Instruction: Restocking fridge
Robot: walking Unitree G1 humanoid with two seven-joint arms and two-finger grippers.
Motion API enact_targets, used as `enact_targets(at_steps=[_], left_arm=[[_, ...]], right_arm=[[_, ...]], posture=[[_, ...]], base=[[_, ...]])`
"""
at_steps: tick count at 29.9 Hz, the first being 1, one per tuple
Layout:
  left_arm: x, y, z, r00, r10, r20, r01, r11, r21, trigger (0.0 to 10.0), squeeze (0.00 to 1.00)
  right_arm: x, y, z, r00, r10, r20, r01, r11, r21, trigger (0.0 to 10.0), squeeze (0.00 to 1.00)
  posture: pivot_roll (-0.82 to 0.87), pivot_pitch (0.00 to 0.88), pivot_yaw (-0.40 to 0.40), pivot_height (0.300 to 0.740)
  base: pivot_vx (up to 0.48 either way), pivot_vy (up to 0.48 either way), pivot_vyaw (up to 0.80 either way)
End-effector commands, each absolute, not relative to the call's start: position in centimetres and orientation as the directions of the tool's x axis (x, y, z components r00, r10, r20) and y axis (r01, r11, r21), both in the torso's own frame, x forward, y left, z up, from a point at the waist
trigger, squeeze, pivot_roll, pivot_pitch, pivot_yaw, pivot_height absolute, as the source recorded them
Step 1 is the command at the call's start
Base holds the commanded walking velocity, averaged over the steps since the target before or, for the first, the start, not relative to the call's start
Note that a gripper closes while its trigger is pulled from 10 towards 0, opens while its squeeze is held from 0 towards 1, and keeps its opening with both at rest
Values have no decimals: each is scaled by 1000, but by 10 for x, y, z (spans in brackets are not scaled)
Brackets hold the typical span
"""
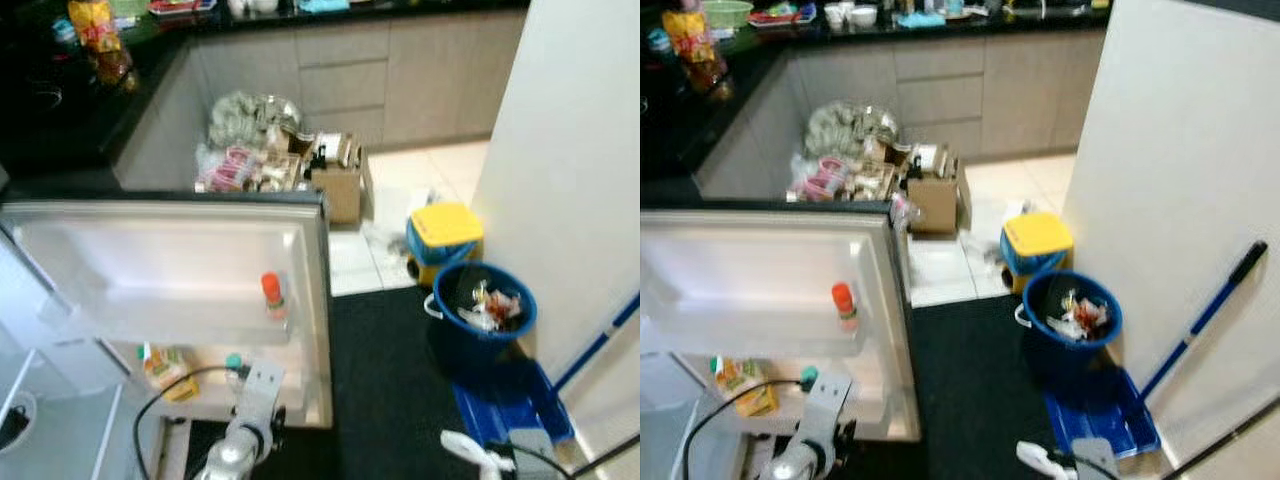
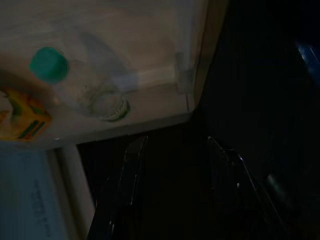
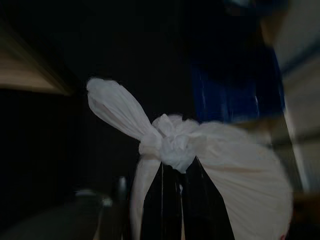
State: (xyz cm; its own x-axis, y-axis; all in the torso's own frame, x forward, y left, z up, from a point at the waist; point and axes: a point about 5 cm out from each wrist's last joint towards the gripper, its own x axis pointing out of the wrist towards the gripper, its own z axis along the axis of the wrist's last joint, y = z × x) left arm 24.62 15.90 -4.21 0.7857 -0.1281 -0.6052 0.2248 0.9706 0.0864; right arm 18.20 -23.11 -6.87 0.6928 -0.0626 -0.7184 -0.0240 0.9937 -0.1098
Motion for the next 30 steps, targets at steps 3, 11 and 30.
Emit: enact_targets(at_steps=[3,11,30], left_arm=[[239,172,-46,786,-77,-614,172,980,97,10000,0],[233,182,-46,808,-24,-588,97,991,93,10000,0],[263,165,-27,824,-147,-547,235,968,94,10000,0]], right_arm=[[183,-224,-70,685,-25,-728,-89,989,-117,10000,0],[204,-198,-63,718,98,-689,-275,950,-151,10000,0],[180,-220,-69,748,-97,-657,3,990,-143,10000,0]], posture=[[-55,50,-14,726],[-10,38,-55,726],[-79,30,82,726]], base=[[0,0,0],[0,0,0],[0,125,0]])
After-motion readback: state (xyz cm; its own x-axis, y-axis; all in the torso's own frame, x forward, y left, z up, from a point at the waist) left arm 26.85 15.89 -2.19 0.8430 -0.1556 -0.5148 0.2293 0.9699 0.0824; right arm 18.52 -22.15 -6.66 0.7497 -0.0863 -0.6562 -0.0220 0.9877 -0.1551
